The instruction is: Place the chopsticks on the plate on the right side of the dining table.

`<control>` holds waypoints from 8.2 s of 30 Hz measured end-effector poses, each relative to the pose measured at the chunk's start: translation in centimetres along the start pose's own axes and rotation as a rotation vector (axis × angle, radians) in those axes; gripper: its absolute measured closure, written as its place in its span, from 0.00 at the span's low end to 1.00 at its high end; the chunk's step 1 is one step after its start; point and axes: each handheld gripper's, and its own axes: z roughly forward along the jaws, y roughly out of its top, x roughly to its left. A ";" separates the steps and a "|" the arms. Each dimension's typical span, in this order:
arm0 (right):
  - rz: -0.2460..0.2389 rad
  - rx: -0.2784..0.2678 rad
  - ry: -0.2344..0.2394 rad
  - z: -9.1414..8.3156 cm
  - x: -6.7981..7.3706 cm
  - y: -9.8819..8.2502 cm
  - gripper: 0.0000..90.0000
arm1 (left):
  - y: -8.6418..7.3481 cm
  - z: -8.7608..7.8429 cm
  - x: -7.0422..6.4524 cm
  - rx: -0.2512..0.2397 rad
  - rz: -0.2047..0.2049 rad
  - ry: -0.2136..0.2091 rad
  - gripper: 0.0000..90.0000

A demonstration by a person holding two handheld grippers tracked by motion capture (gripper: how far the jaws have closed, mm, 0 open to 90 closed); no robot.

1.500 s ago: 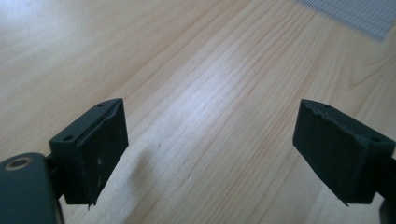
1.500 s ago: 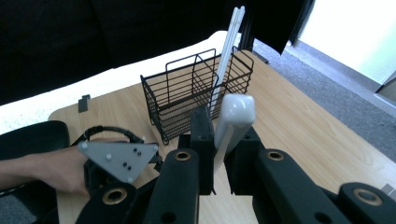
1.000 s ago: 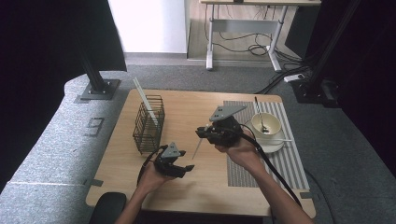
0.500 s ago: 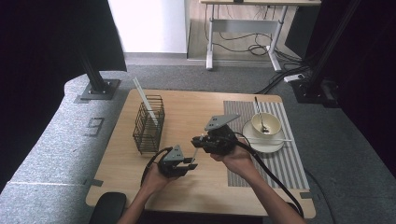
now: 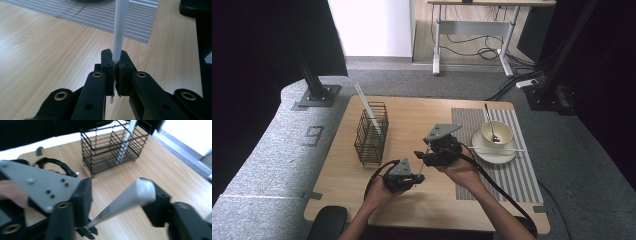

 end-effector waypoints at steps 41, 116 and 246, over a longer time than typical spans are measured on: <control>0.157 0.133 -0.217 -1.0 -6.3 -8.7 0.31 | -0.5 -1.0 0.6 0.008 0.037 -0.046 0.95; -0.110 0.419 0.318 0.2 -0.5 -15.1 0.91 | -1.2 -0.4 0.1 0.199 0.150 -0.126 0.81; 0.276 0.350 -0.396 -5.2 -17.6 -23.7 0.51 | -4.9 1.8 2.3 0.215 -0.164 0.179 0.00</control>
